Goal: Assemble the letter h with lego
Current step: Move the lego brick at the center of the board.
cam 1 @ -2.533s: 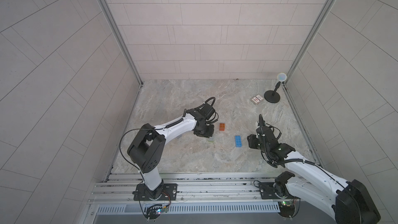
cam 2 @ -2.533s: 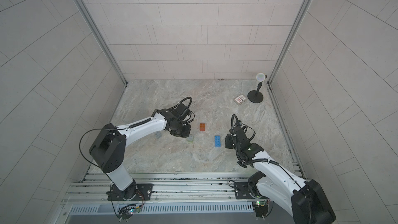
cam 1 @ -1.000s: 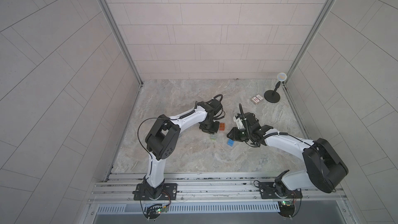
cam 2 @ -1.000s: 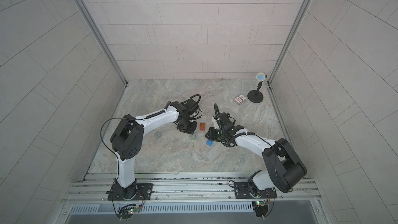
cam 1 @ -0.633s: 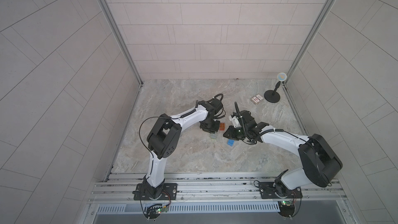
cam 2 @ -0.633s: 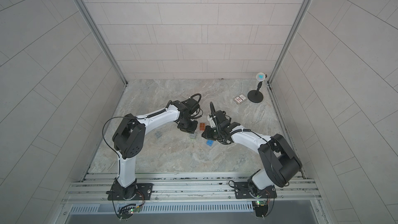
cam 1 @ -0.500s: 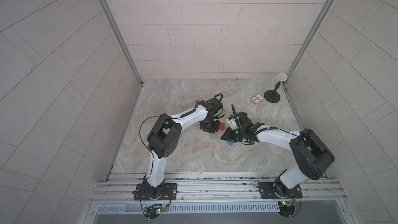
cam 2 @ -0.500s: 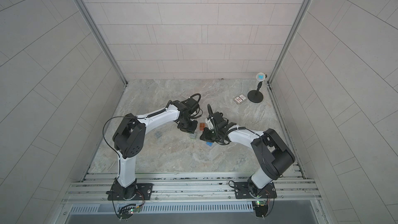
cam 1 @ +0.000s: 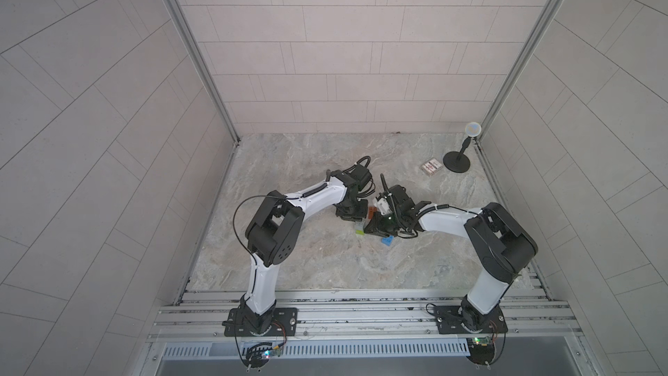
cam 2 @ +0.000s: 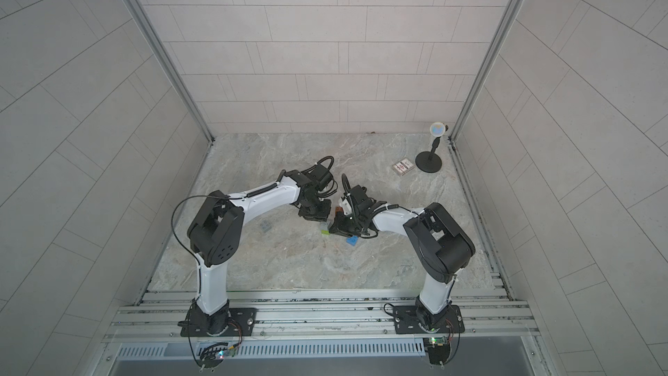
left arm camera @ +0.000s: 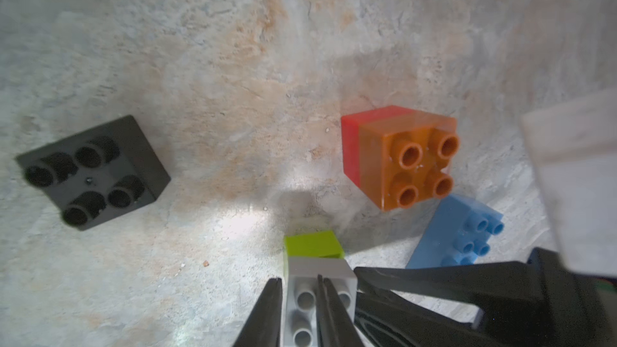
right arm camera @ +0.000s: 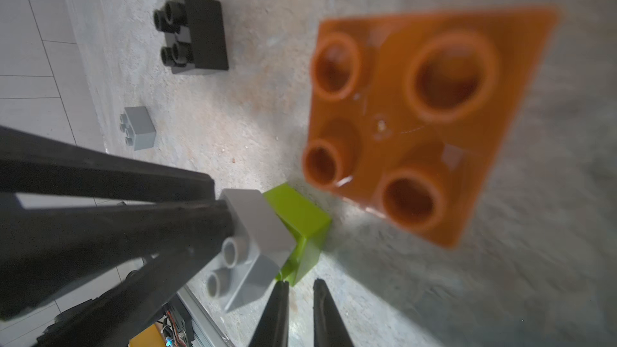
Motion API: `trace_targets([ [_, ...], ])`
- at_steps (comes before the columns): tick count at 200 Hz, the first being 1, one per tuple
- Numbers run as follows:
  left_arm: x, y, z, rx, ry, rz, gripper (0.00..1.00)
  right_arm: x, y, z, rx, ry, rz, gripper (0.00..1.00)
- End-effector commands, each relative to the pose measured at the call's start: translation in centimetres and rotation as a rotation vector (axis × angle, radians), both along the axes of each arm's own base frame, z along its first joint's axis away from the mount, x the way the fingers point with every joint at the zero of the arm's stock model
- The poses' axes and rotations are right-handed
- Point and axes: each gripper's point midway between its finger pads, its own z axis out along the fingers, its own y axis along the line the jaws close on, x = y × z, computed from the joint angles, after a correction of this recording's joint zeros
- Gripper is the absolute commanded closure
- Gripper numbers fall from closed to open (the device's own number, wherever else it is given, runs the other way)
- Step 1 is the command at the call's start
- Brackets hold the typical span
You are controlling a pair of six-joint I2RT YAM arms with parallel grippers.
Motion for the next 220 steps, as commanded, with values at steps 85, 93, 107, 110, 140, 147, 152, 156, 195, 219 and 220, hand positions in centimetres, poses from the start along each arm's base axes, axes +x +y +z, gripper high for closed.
trace_targets([
  [85, -2.2, 0.7, -0.1, -0.036, 0.036, 0.070, 0.75, 0.3, -0.6, -0.9, -0.056, -0.026, -0.008, 0.83],
  [93, -2.3, 0.6, 0.2, -0.050, 0.029, 0.062, 0.75, 0.5, -0.8, -0.8, -0.060, -0.032, -0.014, 0.83],
  [107, -2.3, 0.5, 0.6, -0.063, 0.016, 0.053, 0.75, 0.6, -1.2, -0.8, -0.082, -0.047, -0.018, 0.83],
  [110, -2.3, 0.5, 0.7, -0.066, 0.013, 0.050, 0.75, 0.6, -1.2, -0.8, -0.084, -0.051, -0.019, 0.83],
  [140, -2.7, 0.6, 1.0, -0.086, 0.004, 0.046, 0.75, 0.6, -1.1, -0.9, -0.081, -0.055, -0.016, 0.83],
  [147, -2.8, 0.6, 1.2, -0.093, -0.004, 0.043, 0.75, 0.6, -1.1, -1.0, -0.077, -0.052, -0.017, 0.83],
  [152, -2.8, 0.6, 1.3, -0.096, -0.010, 0.040, 0.75, 0.6, -1.0, -1.0, -0.074, -0.052, -0.016, 0.83],
  [156, -2.8, 0.6, 1.3, -0.097, -0.012, 0.037, 0.75, 0.6, -1.0, -1.0, -0.073, -0.051, -0.016, 0.83],
  [195, -3.0, 0.7, 1.8, -0.094, -0.080, -0.014, 0.75, 0.4, -0.7, -0.6, -0.049, -0.068, -0.008, 0.83],
  [219, -2.8, 1.4, 1.3, -0.058, -0.121, -0.002, 0.75, 0.5, -0.6, -0.4, -0.042, -0.080, -0.001, 0.82],
  [220, -2.8, 1.4, 1.3, -0.057, -0.124, -0.002, 0.75, 0.4, -0.6, -0.4, -0.042, -0.079, -0.001, 0.82],
])
